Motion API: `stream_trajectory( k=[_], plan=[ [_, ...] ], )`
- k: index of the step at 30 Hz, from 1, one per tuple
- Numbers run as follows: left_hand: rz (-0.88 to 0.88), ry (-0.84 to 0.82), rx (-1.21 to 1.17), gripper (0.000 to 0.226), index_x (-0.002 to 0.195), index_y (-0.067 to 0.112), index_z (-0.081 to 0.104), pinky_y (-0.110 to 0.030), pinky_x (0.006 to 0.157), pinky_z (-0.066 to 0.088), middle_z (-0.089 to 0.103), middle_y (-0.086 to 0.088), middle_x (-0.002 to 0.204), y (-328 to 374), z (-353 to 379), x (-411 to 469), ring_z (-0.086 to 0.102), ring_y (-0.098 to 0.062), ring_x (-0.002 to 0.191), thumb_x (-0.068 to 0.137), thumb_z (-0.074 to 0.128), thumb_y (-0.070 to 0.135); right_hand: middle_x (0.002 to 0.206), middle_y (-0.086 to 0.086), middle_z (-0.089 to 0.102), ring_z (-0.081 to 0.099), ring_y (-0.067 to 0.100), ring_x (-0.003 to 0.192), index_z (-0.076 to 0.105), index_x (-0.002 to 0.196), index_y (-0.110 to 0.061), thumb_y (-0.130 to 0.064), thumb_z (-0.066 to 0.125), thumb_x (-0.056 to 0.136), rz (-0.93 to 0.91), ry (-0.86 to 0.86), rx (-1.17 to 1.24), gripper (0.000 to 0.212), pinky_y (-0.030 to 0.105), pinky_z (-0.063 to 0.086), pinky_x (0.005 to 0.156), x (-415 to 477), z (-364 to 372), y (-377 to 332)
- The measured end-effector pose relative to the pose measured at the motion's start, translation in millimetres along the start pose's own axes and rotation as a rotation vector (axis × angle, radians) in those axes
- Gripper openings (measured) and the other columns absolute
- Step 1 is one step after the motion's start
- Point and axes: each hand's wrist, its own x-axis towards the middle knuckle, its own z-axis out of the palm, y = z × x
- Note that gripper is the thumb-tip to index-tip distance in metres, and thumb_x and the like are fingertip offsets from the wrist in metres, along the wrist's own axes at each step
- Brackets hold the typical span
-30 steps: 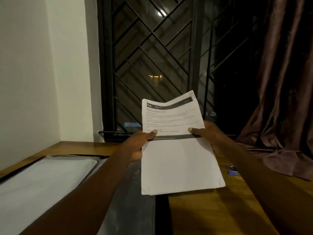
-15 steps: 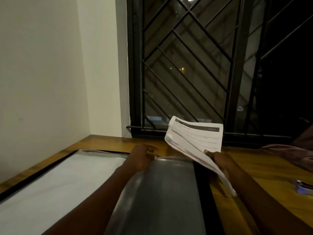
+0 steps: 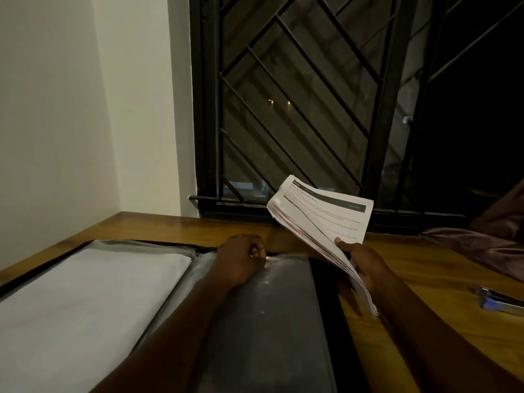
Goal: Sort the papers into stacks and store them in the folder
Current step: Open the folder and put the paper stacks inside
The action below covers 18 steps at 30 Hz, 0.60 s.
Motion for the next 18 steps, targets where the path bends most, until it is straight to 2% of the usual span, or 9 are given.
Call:
stream_trajectory(
  k=[4, 7, 11, 14, 16, 18],
  plan=[
    [0.053, -0.012, 0.027, 0.018, 0.065, 0.031, 0.065, -0.042, 0.094, 0.050, 0.069, 0.010, 0.076, -2, 1, -2, 0.064, -0.007, 0.083, 0.078, 0.067, 0.018, 0.120, 0.016, 0.064, 0.064, 0.029, 0.093, 0.057, 0.126, -0.005, -0.008, 0.056, 0.094, 0.016, 0.022, 0.036, 0.032, 0.037, 0.060, 0.066, 6, -3, 5],
    [0.051, -0.025, 0.034, 0.017, 0.069, 0.037, 0.063, -0.048, 0.098, 0.045, 0.069, 0.013, 0.079, -2, -2, -7, 0.063, -0.008, 0.088, 0.075, 0.071, 0.023, 0.117, 0.016, 0.065, 0.063, 0.032, 0.103, 0.059, 0.123, -0.006, -0.012, 0.059, 0.093, 0.009, 0.060, 0.065, 0.031, 0.044, 0.055, 0.079, 7, 0, 1],
    [0.042, -0.018, 0.083, 0.020, 0.063, 0.038, 0.063, -0.048, 0.101, 0.041, 0.068, 0.017, 0.080, -2, -4, -8, 0.060, -0.008, 0.096, 0.072, 0.078, 0.028, 0.112, 0.011, 0.066, 0.062, 0.028, 0.098, 0.057, 0.125, -0.008, -0.020, 0.060, 0.093, -0.019, 0.079, 0.054, 0.035, 0.036, 0.051, 0.067, 6, 14, -18],
    [0.090, 0.010, 0.156, 0.014, 0.069, 0.032, 0.068, -0.039, 0.101, 0.033, 0.072, 0.014, 0.089, -1, -3, -8, 0.059, -0.010, 0.101, 0.080, 0.071, 0.025, 0.100, 0.008, 0.062, 0.059, 0.022, 0.081, 0.052, 0.129, -0.008, -0.017, 0.057, 0.095, -0.101, 0.099, 0.041, 0.035, 0.030, 0.046, 0.057, 8, 37, -38],
    [0.114, 0.002, 0.084, 0.013, 0.068, 0.030, 0.073, -0.038, 0.098, 0.042, 0.074, 0.011, 0.084, -4, -3, -7, 0.063, -0.008, 0.093, 0.077, 0.071, 0.021, 0.104, 0.006, 0.060, 0.057, 0.018, 0.078, 0.049, 0.133, -0.011, -0.012, 0.054, 0.096, -0.185, 0.093, 0.072, 0.037, 0.030, 0.046, 0.056, 10, 57, -51],
    [0.124, -0.028, -0.008, 0.009, 0.068, 0.026, 0.077, -0.033, 0.089, 0.052, 0.075, 0.009, 0.079, -8, -4, -7, 0.065, -0.004, 0.085, 0.072, 0.076, 0.018, 0.114, 0.006, 0.058, 0.057, 0.017, 0.082, 0.048, 0.132, -0.013, -0.008, 0.051, 0.097, -0.260, 0.093, 0.110, 0.036, 0.031, 0.048, 0.061, 13, 77, -62]
  ],
)
